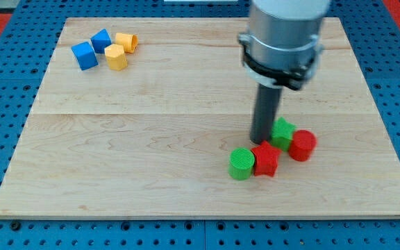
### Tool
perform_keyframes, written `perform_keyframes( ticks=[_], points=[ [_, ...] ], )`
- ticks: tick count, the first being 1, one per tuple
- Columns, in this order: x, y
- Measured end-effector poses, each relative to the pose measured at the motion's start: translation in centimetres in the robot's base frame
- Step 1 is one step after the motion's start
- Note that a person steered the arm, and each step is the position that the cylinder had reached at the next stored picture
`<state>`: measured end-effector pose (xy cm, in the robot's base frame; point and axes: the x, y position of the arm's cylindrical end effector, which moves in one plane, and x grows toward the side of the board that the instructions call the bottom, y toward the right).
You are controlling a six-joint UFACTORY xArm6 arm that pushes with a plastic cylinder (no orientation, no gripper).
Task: Move the green circle to the bottom left of the red star
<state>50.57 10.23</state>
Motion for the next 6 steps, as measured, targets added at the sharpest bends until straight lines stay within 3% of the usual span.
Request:
perform_keyframes(
  ticks=[1,2,3,4,5,6],
  points=[
    [-0.3,0.4],
    [-2.2,-4.2],
    [2.6,-6.3],
    [5.9,-4.2],
    [3.9,-7.4],
    [5.7,-12.2]
  ],
)
